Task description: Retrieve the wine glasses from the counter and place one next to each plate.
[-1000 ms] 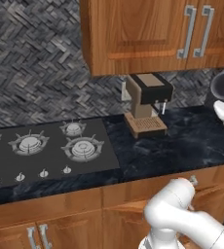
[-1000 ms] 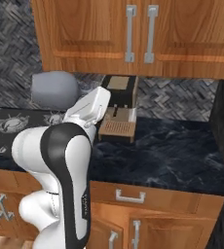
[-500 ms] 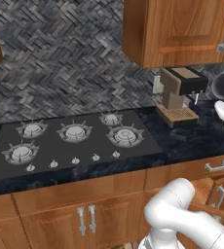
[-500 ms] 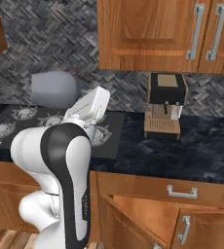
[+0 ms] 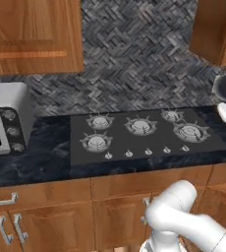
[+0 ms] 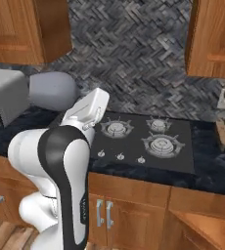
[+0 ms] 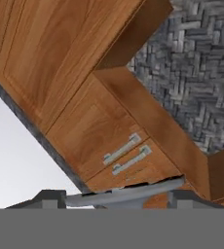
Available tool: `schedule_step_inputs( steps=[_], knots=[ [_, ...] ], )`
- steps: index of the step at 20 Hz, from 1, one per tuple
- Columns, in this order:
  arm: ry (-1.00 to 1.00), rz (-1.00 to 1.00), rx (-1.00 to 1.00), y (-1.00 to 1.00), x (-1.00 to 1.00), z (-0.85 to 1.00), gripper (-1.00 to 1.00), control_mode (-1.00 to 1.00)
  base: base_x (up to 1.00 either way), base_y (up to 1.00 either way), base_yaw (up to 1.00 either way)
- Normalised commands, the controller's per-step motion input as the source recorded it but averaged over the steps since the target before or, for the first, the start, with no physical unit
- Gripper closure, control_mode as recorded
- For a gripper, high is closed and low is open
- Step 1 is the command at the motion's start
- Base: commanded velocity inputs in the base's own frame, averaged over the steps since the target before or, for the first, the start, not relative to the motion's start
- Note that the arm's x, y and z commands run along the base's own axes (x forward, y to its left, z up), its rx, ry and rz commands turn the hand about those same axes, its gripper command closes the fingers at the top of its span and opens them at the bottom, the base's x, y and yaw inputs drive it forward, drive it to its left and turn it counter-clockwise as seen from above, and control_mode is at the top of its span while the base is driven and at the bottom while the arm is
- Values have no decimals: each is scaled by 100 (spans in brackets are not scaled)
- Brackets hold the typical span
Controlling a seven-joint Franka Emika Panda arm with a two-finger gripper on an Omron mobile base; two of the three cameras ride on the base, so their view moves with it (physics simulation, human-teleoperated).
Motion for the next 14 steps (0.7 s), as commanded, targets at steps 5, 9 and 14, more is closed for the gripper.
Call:
schedule_step_inputs(
  steps=[5, 9, 14],
  knots=[
    [0, 0, 0, 0, 0, 0, 100, 100, 6, 72, 67],
    [0, 0, 0, 0, 0, 0, 100, 100, 5, 7, 92],
    [0, 0, 0, 0, 0, 0, 100, 100, 1, 0, 100]
  ],
)
